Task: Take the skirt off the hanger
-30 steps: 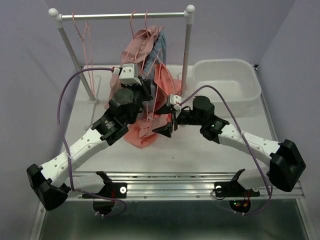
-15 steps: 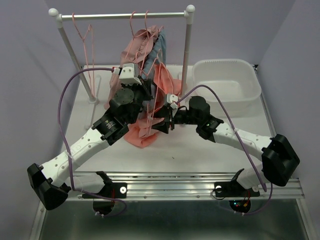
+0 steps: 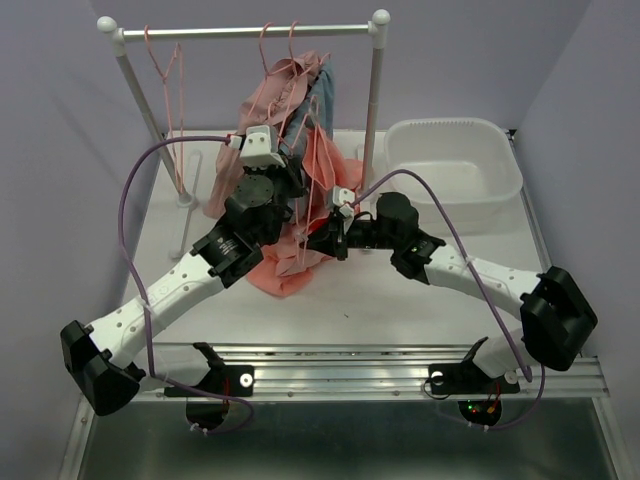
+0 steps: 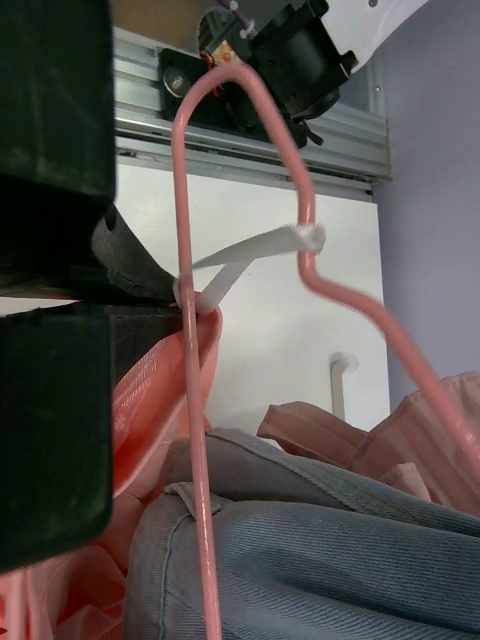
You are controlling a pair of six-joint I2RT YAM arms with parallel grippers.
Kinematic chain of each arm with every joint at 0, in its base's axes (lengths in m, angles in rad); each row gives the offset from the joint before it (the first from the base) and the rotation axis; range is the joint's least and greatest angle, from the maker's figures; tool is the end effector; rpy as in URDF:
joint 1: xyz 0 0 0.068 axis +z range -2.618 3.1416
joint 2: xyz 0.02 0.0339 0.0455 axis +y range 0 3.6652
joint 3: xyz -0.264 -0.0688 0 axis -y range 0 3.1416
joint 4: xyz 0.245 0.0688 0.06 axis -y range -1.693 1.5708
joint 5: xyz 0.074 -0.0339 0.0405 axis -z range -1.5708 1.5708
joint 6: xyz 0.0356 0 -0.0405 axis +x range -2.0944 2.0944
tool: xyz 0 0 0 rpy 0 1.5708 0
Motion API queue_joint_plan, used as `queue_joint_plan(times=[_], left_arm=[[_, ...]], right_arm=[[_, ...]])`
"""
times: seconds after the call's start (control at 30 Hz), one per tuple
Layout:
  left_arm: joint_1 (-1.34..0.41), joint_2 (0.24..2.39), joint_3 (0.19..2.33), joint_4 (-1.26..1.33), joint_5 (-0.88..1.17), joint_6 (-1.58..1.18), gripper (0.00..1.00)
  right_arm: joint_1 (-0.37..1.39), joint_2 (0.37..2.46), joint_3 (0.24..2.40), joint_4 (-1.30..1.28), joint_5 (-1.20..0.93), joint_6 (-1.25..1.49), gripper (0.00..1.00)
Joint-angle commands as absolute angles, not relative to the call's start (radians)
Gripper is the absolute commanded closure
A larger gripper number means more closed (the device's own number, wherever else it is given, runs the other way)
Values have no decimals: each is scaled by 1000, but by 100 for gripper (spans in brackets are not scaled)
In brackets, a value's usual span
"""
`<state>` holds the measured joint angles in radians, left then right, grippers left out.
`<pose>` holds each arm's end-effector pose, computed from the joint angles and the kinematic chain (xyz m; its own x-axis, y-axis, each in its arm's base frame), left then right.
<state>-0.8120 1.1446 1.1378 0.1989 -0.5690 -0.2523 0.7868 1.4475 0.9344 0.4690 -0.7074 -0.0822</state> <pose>0.1917 -0.1743 0.4321 0.0654 -0.3747 -0.9249 0.2724 0.8983 -0.3446 0.2176 0.2510 0.3030 0.0508 -0.0374 -0.9980 -0.9958 0.0741 -0.0535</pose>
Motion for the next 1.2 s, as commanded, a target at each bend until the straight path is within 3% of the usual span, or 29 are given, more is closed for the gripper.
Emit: queue_joint_plan(times=[0.0,0.43,0.8,1.03,1.17], left_arm=[[-818,1178,1157,313,-687,-230,100],[-816,1293,1200,374,-848,-233,100],[-816,1331,1163,419,-931,-235,100],[-815,1327,1172,422,-920,-242,100],[-815,1289,1174,394,-848,-245,100]], right_arm=[[804,1375,965,443,-707,-89,99],[837,1319,965,276,-773,-160,99],[868,1292,953,288,-798,-163,99],[877,1269,934,261,-801,-179,99],[877,1289,891,238,-695,-144,99]])
